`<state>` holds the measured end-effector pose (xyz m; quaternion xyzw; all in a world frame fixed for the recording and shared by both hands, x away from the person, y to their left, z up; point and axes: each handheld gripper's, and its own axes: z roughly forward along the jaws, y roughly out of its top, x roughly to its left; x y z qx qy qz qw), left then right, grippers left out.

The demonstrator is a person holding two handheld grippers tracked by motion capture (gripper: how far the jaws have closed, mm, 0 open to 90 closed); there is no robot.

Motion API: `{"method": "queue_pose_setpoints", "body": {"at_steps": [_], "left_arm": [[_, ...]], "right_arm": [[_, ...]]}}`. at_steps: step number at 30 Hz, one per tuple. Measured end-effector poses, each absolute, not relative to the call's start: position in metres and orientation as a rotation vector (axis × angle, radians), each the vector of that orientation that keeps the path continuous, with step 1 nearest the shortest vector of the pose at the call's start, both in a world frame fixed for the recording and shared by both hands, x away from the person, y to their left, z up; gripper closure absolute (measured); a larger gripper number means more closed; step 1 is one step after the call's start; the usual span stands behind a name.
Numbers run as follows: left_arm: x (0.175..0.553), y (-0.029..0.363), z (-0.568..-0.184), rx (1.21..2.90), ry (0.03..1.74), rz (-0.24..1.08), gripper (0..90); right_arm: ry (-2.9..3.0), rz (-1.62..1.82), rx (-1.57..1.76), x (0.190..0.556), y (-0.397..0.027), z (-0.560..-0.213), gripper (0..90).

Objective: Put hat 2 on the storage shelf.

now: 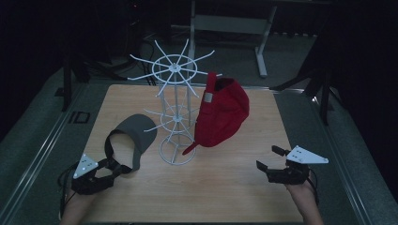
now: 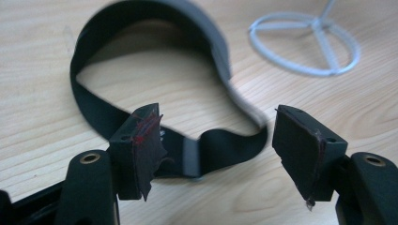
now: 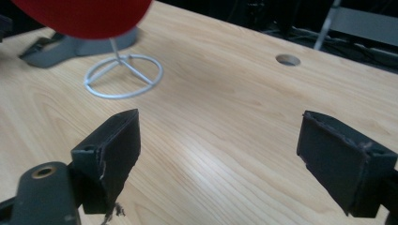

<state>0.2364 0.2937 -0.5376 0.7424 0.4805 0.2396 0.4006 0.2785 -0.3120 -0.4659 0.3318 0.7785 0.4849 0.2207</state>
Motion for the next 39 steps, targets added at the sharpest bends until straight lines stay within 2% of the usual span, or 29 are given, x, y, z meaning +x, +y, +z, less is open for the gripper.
{"method": "queue_pose_setpoints", "body": {"at_steps": [17, 30, 33, 35, 37, 39], "left_arm": [[0.275, 0.292, -0.564, 2.026, 1.271, 0.591, 29.8], [0.269, 0.297, -0.567, 2.039, 1.234, 0.582, 29.9], [0.264, 0.296, -0.567, 2.045, 1.19, 0.575, 43.6], [0.261, 0.294, -0.566, 2.059, 1.168, 0.594, 63.6], [0.259, 0.292, -0.565, 2.072, 1.165, 0.613, 77.6], [0.259, 0.292, -0.565, 2.076, 1.169, 0.621, 81.9]], "right_arm": [[2.143, 1.251, 1.01, 0.285, -0.334, -0.495, 13.8], [2.144, 1.247, 1.022, 0.285, -0.34, -0.496, 13.9], [2.142, 1.256, 1.022, 0.284, -0.34, -0.496, 14.0], [2.142, 1.257, 1.022, 0.284, -0.339, -0.496, 13.9], [2.145, 1.257, 1.022, 0.285, -0.339, -0.496, 14.0], [2.147, 1.258, 1.024, 0.285, -0.339, -0.497, 14.0]]}}
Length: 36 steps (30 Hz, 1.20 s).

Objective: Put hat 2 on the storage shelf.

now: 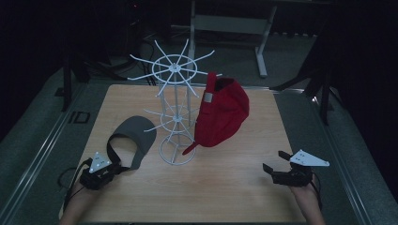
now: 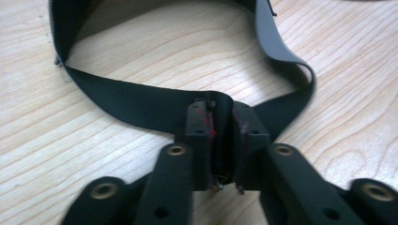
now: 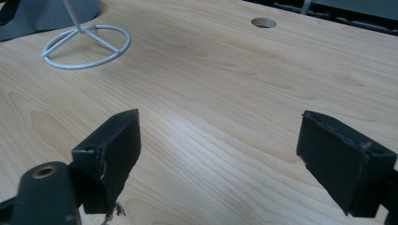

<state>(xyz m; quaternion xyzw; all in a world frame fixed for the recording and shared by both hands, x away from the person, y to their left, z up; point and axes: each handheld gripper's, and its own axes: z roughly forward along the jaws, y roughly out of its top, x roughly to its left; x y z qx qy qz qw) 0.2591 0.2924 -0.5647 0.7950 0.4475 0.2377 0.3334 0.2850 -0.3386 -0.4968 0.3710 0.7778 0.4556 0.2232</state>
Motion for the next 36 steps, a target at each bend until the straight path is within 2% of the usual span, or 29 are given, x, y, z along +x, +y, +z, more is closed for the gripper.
{"method": "queue_pose_setpoints", "body": {"at_steps": [5, 16, 36], "left_arm": [[0.256, 0.297, -0.562, 2.005, 1.153, 0.607, 83.5], [0.247, 0.311, -0.522, 1.855, 1.01, 0.601, 83.8], [0.251, 0.301, -0.453, 1.784, 0.789, 0.675, 83.8]], "right_arm": [[2.142, 1.272, 1.028, 0.284, -0.339, -0.496, 14.0], [2.131, 1.261, 1.043, 0.283, -0.341, -0.503, 14.0], [2.125, 1.294, 1.072, 0.28, -0.351, -0.514, 14.0]]}}
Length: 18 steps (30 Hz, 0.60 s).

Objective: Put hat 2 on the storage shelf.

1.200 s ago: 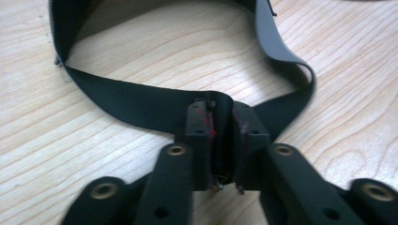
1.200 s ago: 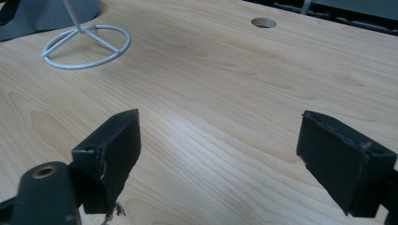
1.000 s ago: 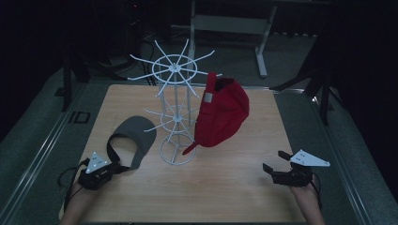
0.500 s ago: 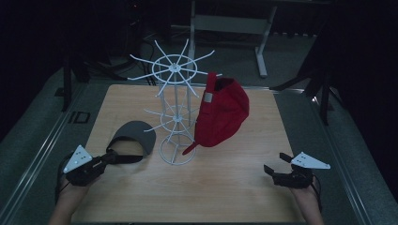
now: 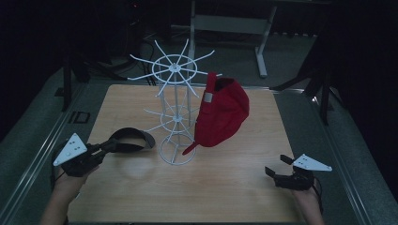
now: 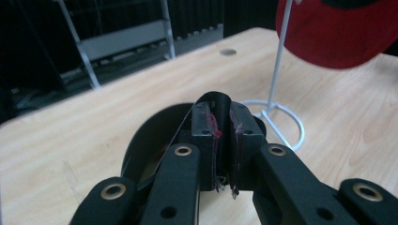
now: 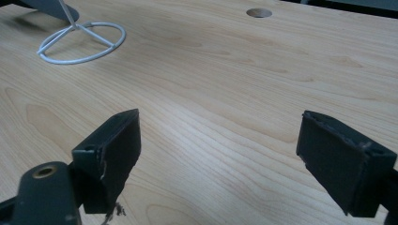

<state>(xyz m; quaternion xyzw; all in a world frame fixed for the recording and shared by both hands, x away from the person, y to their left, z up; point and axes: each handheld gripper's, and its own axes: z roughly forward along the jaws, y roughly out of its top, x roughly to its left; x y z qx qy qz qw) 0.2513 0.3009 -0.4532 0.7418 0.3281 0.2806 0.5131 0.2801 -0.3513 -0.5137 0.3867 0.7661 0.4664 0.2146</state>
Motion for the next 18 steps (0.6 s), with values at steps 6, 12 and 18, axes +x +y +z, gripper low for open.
{"method": "queue_pose_setpoints", "body": {"at_steps": [6, 12, 18], "left_arm": [[0.251, 0.3, -0.426, 1.758, 0.751, 0.721, 83.8], [0.25, 0.301, -0.395, 1.737, 0.715, 0.777, 83.8], [0.238, 0.303, -0.369, 1.739, 0.663, 0.8, 83.8]], "right_arm": [[2.121, 1.303, 1.077, 0.281, -0.352, -0.514, 14.0], [2.123, 1.305, 1.069, 0.281, -0.35, -0.514, 14.0], [2.126, 1.31, 1.066, 0.281, -0.349, -0.513, 14.0]]}}
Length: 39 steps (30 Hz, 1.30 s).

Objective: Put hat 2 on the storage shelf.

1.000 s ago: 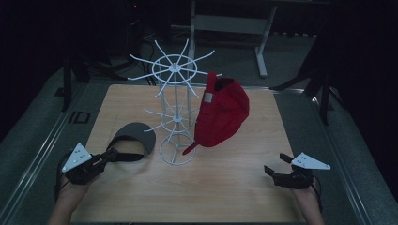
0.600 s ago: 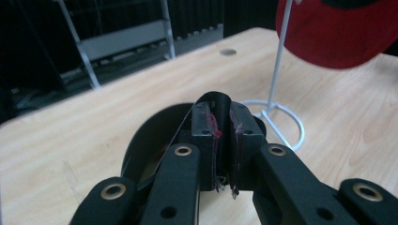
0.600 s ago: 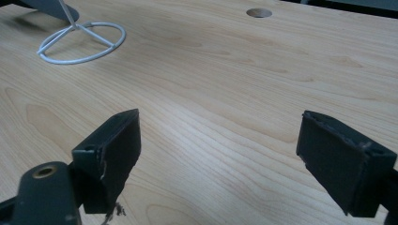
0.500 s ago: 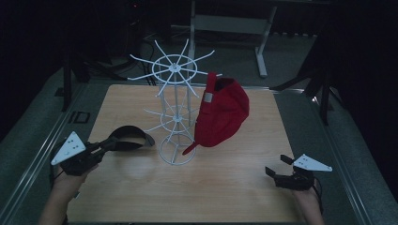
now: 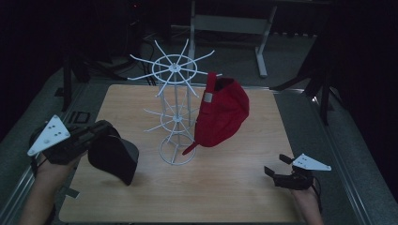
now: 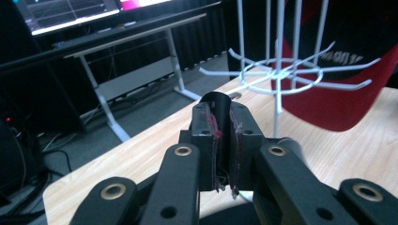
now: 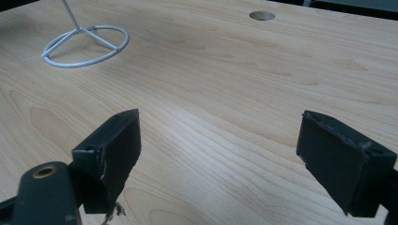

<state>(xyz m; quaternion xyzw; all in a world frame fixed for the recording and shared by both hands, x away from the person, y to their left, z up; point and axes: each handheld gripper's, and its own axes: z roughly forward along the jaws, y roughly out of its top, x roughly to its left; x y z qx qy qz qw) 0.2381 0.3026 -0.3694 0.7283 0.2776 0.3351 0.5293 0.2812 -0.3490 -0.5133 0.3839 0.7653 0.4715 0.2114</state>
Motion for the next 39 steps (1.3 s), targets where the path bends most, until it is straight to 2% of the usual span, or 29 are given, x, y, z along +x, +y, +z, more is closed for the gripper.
{"method": "queue_pose_setpoints", "body": {"at_steps": [7, 21, 27, 39], "left_arm": [[0.225, 0.306, -0.348, 1.725, 0.607, 0.811, 83.8], [0.24, 0.291, -0.294, 1.715, 0.488, 0.848, 83.8], [0.235, 0.291, -0.28, 1.679, 0.341, 0.786, 83.7], [0.247, 0.279, -0.254, 1.642, 0.287, 0.753, 83.6]], "right_arm": [[2.126, 1.315, 1.069, 0.28, -0.35, -0.514, 14.0], [2.133, 1.307, 1.064, 0.28, -0.35, -0.516, 14.0], [2.131, 1.309, 1.071, 0.28, -0.351, -0.517, 14.0], [2.131, 1.308, 1.069, 0.279, -0.351, -0.517, 14.0]]}}
